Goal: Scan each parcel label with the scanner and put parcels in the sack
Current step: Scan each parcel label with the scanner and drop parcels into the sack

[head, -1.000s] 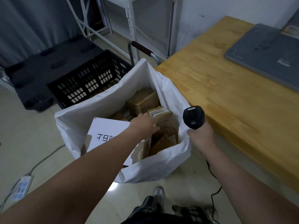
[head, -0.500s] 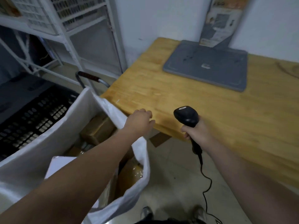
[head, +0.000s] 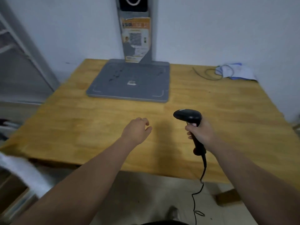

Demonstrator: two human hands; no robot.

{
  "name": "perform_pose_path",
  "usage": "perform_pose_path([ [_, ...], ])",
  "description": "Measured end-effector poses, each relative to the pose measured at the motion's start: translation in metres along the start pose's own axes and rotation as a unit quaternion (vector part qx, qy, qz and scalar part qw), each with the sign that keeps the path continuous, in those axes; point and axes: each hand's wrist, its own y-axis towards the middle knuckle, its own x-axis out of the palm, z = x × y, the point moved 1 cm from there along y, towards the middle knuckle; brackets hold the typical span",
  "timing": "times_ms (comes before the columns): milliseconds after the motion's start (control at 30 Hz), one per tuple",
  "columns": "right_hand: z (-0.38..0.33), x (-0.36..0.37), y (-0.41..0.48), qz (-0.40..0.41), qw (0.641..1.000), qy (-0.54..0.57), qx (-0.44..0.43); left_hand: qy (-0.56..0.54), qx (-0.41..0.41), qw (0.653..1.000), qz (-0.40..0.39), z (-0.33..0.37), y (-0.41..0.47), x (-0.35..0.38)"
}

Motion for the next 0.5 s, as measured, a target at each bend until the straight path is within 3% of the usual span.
perform_pose_path([
  [233,0.054,-0.075,0.076,0.127,0.988,0.01,0.089,-0.02,-0.003,0.999,-0.046,0.061,0.061,0.047],
  [367,0.081,-0.072,0.11,0.104,0.985,-0.052,0.13,-0.001,-0.008,0.996,-0.085,0.068,0.09,0.063],
  [500,0.068,-0.053,0.148,0.069,0.99,-0.043,0.111,0.009,-0.015,0.995,-0.096,0.065,0.123,0.067],
])
